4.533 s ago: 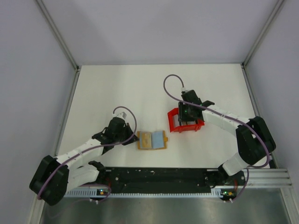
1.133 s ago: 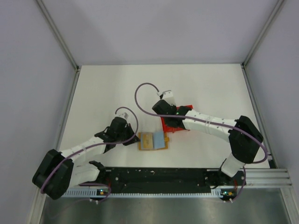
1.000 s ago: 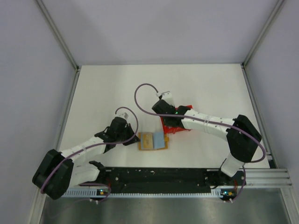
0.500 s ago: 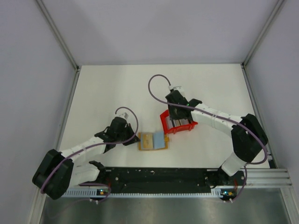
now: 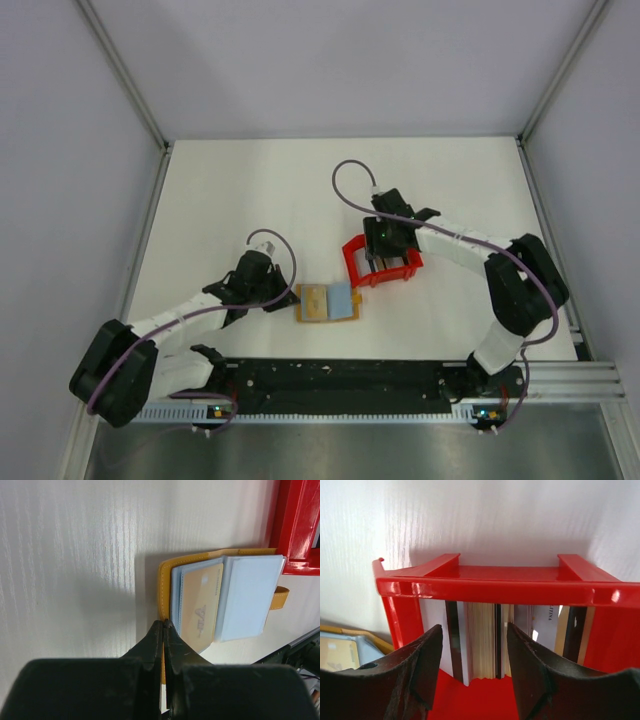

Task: Put the credit cards into the card holder
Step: Pick up the credit card from the storage box.

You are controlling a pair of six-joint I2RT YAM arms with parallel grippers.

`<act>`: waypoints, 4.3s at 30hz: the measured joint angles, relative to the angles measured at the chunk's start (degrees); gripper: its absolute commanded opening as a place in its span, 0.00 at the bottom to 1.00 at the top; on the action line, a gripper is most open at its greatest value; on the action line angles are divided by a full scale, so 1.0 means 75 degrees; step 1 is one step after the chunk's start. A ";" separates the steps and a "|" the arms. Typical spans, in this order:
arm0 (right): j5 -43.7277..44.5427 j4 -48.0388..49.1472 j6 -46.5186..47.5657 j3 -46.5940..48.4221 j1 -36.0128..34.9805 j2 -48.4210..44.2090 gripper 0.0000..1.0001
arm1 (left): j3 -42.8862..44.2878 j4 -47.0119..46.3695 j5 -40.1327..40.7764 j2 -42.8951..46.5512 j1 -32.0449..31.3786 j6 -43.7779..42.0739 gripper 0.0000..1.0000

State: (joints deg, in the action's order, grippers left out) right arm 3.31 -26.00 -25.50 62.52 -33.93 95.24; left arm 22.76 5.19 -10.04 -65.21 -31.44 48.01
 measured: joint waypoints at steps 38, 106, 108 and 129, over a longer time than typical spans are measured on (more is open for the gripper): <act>-0.2876 0.1026 -0.0469 -0.0484 0.0099 -0.0076 0.47 | 0.0195 -0.0003 -0.0166 -0.0379 0.0020 -0.0015 0.00; 0.2299 0.0134 -0.0425 -0.0901 -0.3413 -0.0848 0.05 | 0.0565 -0.0099 -0.0146 -0.0647 0.0035 0.0181 0.00; 0.2684 0.0125 -0.0498 -0.0938 -0.3410 -0.0895 0.06 | 0.0603 -0.0055 -0.0146 -0.0536 0.0035 0.0181 0.00; 0.3666 -0.0242 -0.0659 -0.0522 -0.3459 -0.0530 0.25 | 0.1058 0.1629 0.0659 0.1413 -0.0137 0.0125 0.00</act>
State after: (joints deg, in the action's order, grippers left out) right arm 30.81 -27.81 -30.44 58.61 -59.88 91.26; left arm 30.70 17.41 -5.10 -54.61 -32.47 48.95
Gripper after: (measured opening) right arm 0.234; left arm 0.009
